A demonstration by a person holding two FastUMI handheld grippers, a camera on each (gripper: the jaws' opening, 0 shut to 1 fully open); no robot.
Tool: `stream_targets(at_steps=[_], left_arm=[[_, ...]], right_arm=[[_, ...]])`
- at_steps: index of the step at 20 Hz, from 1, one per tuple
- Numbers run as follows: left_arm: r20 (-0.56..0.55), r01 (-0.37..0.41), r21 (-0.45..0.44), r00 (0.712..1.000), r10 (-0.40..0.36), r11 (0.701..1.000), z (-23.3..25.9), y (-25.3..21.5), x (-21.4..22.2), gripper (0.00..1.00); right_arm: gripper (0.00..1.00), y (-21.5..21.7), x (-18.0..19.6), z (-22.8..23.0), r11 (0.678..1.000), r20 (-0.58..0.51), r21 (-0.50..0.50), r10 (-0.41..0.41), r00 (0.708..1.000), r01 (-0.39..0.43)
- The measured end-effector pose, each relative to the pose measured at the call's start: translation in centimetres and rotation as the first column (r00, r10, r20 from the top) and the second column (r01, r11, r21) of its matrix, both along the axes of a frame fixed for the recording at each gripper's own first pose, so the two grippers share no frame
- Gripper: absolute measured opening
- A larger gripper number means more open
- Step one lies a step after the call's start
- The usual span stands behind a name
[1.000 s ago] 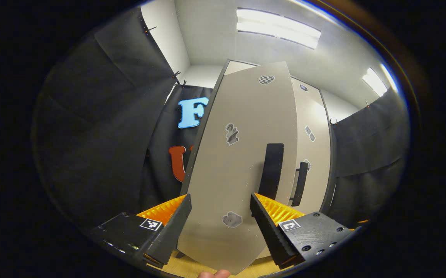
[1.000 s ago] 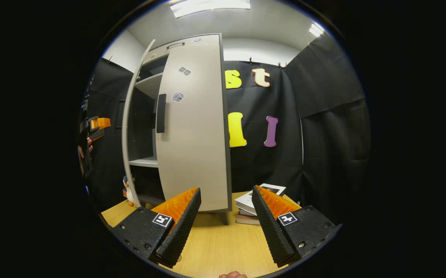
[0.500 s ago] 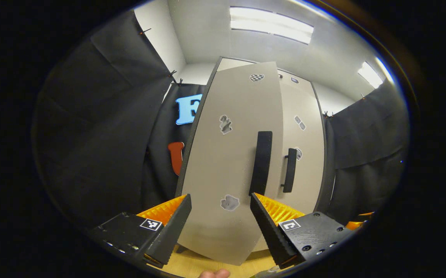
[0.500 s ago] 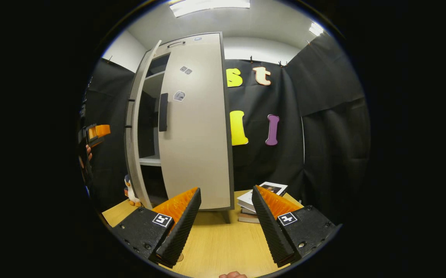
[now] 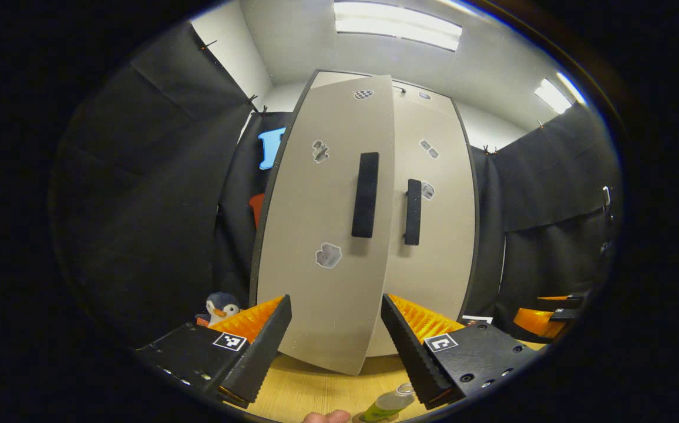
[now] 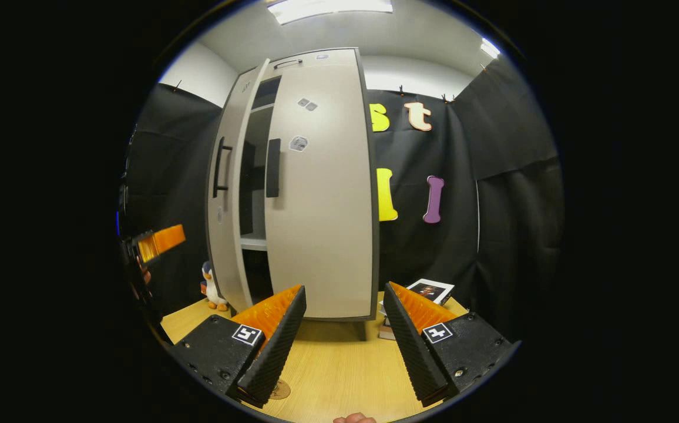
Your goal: Grasp the bottle in the cabinet with the left hand and place it on the coaster, then close the right door with the right hand and the left door with the left hand.
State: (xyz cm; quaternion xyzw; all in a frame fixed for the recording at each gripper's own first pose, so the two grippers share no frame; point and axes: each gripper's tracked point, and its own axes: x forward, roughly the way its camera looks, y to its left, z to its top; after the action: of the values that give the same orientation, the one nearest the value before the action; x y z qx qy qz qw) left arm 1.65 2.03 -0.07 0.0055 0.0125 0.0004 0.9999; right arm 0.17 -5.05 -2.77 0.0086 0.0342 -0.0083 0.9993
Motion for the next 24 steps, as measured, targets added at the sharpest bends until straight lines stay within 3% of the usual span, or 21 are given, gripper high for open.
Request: stream_targets(at_steps=[2, 9, 17, 24], left_arm=[[-0.022, 0.012, 0.018, 1.000, -0.012, 1.000, -1.0, -0.7, -0.1, 0.94], [-0.076, 0.051, 0.054, 0.996, -0.047, 0.997, -4.5, -2.6, -0.7, 0.94], [-0.085, 0.024, 0.005, 0.996, -0.023, 1.000, -5.7, -2.4, -1.2, 0.95], [-0.081, -0.004, 0.026, 0.997, 0.006, 1.000, -6.1, -1.8, -1.4, 0.95]], right_arm=[[0.82, 0.5, -0.2, -0.4, 1.000, -0.003, -0.002, 0.001, 1.000, -0.001], [0.82, 2.9, -1.0, -2.7, 0.998, -0.071, 0.015, 0.055, 0.996, -0.054], [0.82, 3.9, -0.6, -3.0, 0.997, -0.095, 0.021, 0.076, 0.993, -0.075], [0.82, 3.7, -0.8, -3.2, 0.997, -0.104, 0.034, 0.070, 0.992, -0.066]])
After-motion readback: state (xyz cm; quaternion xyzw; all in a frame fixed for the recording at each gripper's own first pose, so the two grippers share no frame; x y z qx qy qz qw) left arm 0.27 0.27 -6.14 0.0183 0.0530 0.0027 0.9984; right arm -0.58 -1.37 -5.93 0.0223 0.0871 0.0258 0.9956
